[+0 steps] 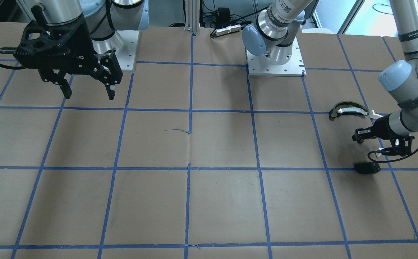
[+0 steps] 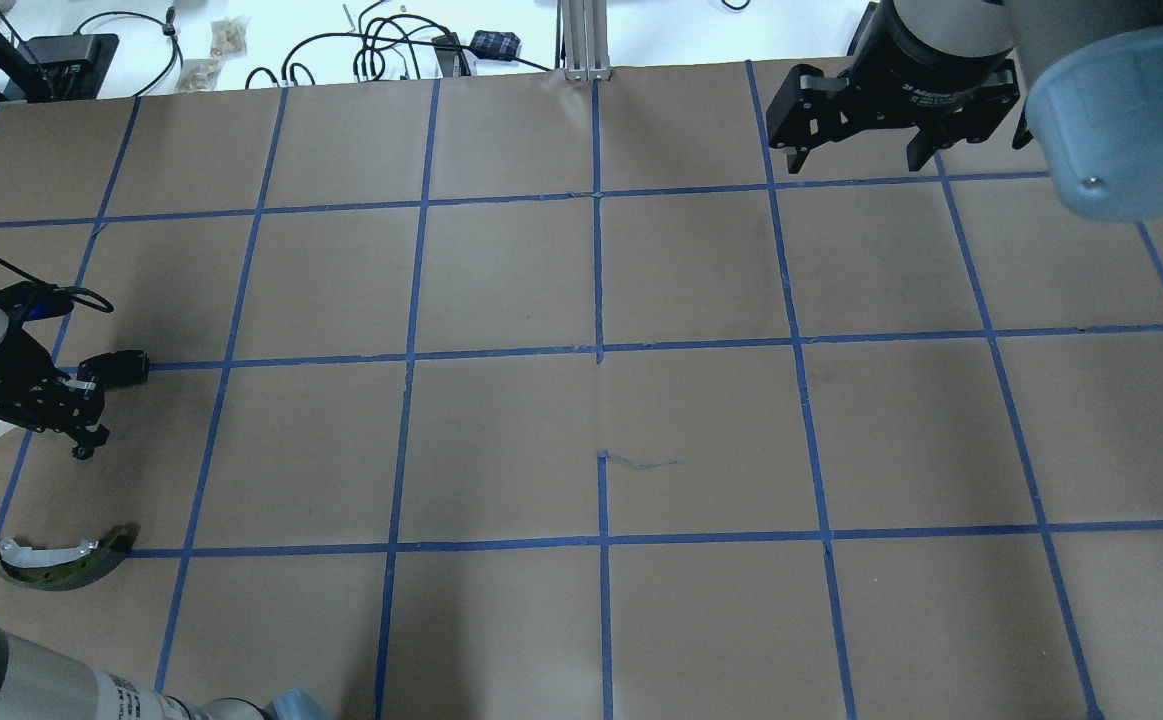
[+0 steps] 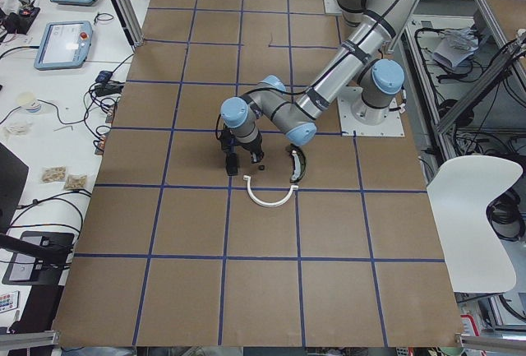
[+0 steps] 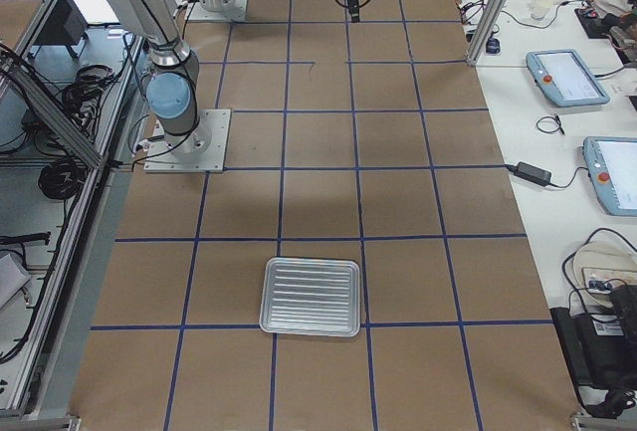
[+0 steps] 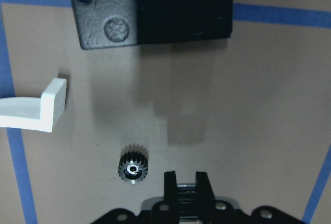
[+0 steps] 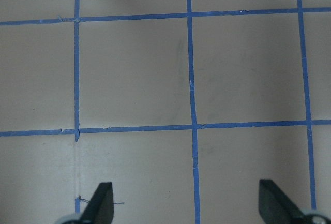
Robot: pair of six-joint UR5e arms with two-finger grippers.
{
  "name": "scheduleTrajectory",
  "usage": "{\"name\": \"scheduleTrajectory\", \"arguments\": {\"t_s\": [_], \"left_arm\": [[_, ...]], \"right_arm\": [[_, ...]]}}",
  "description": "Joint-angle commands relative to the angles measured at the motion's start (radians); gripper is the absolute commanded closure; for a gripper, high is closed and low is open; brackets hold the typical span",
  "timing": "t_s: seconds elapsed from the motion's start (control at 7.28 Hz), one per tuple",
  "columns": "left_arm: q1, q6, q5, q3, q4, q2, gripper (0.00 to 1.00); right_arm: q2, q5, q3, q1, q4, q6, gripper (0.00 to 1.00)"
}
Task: Place bearing gear from tray to pile
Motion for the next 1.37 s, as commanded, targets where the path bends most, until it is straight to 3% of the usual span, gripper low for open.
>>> {"name": "scheduleTrajectory", "arguments": {"t_s": [0.0, 0.14, 0.41, 0.55, 0.82, 1.24], "left_arm": [[0.001, -0.001, 0.011, 0.003, 0.001, -0.012, 0.97], [0.001, -0.004, 0.040, 0.006, 0.007, -0.013, 0.97], [0.001, -0.002, 0.040, 0.006, 0.009, -0.026, 0.87], [0.001, -0.007, 0.040, 0.006, 0.009, -0.029, 0.61], [0.001, -0.007, 0.042, 0.006, 0.007, -0.029, 0.33], [-0.014, -0.074, 0.043, 0.024, 0.003, 0.000, 0.04]], "right_arm": [[-0.001, 0.000, 0.000, 0.000, 0.005, -0.002, 0.00], [-0.001, 0.000, 0.005, 0.000, 0.001, -0.002, 0.00], [-0.001, -0.002, 0.004, 0.000, 0.001, -0.002, 0.00], [-0.001, -0.002, 0.005, 0.000, 0.004, -0.002, 0.00], [-0.001, -0.002, 0.007, 0.000, 0.002, -0.002, 0.00], [-0.001, 0.000, 0.007, 0.000, 0.004, -0.002, 0.00]]}}
